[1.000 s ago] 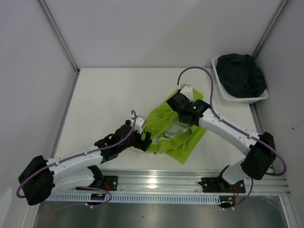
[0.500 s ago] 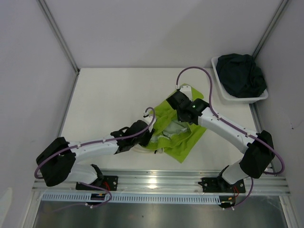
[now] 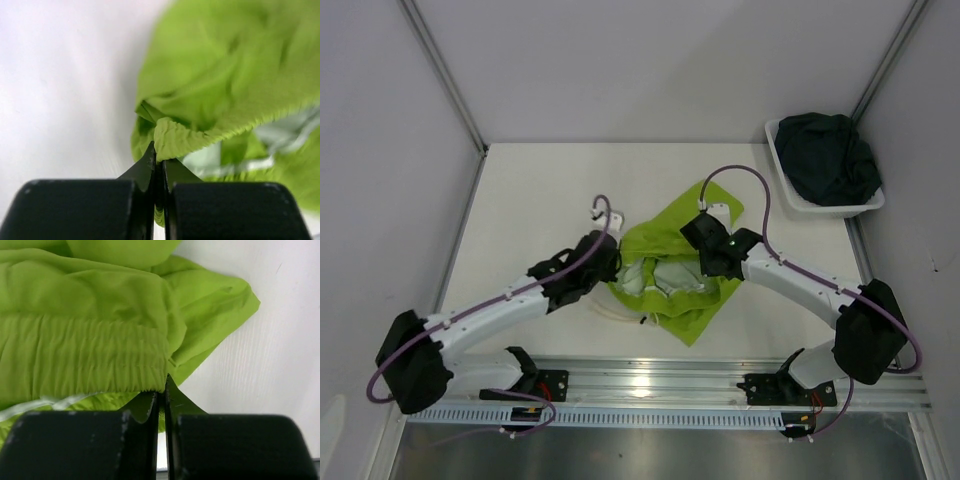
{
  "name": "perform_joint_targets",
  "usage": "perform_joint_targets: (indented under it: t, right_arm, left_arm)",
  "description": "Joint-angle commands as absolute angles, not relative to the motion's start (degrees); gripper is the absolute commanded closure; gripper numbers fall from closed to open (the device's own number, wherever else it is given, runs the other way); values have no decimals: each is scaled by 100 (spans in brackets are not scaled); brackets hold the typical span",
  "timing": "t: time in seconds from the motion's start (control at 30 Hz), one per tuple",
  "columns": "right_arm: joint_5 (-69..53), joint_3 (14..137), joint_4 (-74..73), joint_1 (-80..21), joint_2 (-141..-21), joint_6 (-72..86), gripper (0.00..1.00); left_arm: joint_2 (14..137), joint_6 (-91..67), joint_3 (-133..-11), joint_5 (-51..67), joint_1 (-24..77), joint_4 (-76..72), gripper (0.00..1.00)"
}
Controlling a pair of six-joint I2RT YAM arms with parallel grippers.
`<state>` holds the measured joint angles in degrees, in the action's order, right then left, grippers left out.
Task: Fold and stack the shorts
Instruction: Flatten the shorts out
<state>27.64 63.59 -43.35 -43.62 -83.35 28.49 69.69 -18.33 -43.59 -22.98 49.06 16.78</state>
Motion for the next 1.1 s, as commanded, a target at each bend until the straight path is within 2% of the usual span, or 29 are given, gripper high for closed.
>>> perform_joint_targets:
  t: [0.0,0.07,0.1,0.2,0.63,0.93,0.97,1.0,1.07]
  right_arm:
    - [2663,6057,-3999,-4429,-8033,3076,93]
    - [2654,5933,-3851,-4482,-7981,3120,89]
    - [2637,5811,-3780,-4543,-7980,3155,75]
    - [2619,5696,-3560,-4667,-8094,3217,59]
    - [2294,5616,-2725,-5238,-9026,3647,57]
    - [3031,5599,-3207,-5160,-9211,3964,68]
    - [3067,5573,-3243,-5124,-9098,3981,73]
    - [3059,5546,-3234,-5072,-9036,3947,95]
    - [3023,5528,-3287,-4887,-8834,3832,100]
  left_arm:
    - [6111,-2399,-4938,-2462,4300,1951,100]
    - [6003,-2417,-5123,-2138,3931,2065,100]
    - [5994,-2434,-5176,-2066,3859,2100,100]
    - [6020,-2452,-5361,-1978,3806,2223,100]
    - [6047,-2689,-5598,-1670,3648,2329,100]
    - [5757,-2654,-5774,-1310,2946,2522,100]
    - [5722,-2646,-5818,-1257,2883,2531,100]
    - [5696,-2654,-5844,-1187,2813,2575,100]
    - [5634,-2619,-5967,-1143,2690,2636,100]
